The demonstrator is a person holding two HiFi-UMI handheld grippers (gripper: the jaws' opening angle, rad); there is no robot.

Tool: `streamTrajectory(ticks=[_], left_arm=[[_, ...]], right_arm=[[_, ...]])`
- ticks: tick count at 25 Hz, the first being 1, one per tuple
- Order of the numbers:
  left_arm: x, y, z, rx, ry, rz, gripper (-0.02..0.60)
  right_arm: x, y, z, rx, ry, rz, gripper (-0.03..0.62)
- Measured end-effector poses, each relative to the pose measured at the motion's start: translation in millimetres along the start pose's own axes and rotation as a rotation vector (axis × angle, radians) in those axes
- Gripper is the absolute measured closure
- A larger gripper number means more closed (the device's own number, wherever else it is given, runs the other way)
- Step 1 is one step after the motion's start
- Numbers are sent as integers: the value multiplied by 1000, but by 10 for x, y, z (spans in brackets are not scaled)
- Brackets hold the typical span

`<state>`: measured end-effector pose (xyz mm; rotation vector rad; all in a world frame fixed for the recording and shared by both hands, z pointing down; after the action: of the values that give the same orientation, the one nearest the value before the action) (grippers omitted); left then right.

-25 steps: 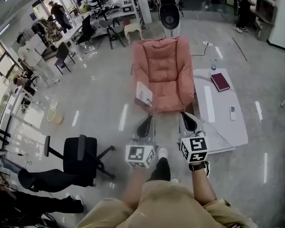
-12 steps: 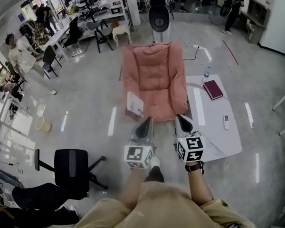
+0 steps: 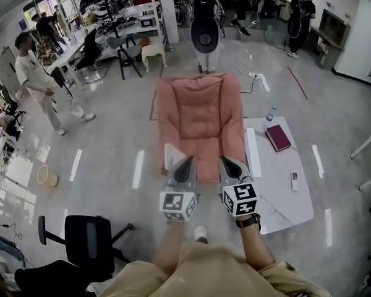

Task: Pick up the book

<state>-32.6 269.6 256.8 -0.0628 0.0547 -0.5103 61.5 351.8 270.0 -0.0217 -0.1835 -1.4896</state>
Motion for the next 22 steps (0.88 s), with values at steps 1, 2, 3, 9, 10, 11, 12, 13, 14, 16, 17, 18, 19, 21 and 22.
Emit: streamTrajectory(ticks=[1,2,3,9,10,11,12,13,14,16,17,18,19,21,22], left_arm=[[93,-99,9,-2,-1,-3,580],[182,-199,16,-5,-3,-6,580],[263,-299,24,-6,-6,-10,580],[509,-932,141,-31,-36,-75,580],[525,-1027,185,-37,-43,-91,580],[533,-1106,237,-41,-50,-107,580],[536,-1172,294,-44,-57,-124,580],[544,-1232,353,-45,-64,-142,580],[562,-1290,412,-46,-72,-160,580],[630,-1411,546,-48,-90,-189,580],[669,-1479,630,-50,-101,-202,580],[704,-1556,727,-54,-113,-216,580],[733,-1645,833,-59,-127,-236,580],[777,-1833,1055,-72,-169,-285,580],[795,-1906,1164,-81,-196,-309,580]], right_arm=[[132,31,-14,-1,-3,-2,588],[266,59,-32,-2,-6,-5,588],[398,83,-52,-2,-9,-9,588],[1092,36,-58,-1,-43,-72,588],[1179,9,-40,-6,-53,-95,588],[1255,-12,-10,-10,-62,-121,588],[1325,-20,30,-16,-71,-148,588],[1399,-15,74,-20,-80,-174,588],[1484,4,117,-19,-90,-199,588],[1686,70,210,-6,-111,-247,588],[1798,105,268,0,-124,-270,588],[1918,136,338,1,-139,-295,588],[2048,163,417,-4,-159,-323,588],[2326,211,587,-28,-219,-391,588],[2457,241,676,-42,-256,-430,588]])
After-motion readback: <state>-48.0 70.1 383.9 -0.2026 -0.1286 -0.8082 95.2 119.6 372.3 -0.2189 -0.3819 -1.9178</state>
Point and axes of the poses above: the fingertips, and each gripper's own axes: x forward along the fingers, y to its right, z out of its underside, the point moved 4 cm from there along -x, backward along the fingers, and after that the axes turned 10 degrees about -z, right-handed, at the moved point
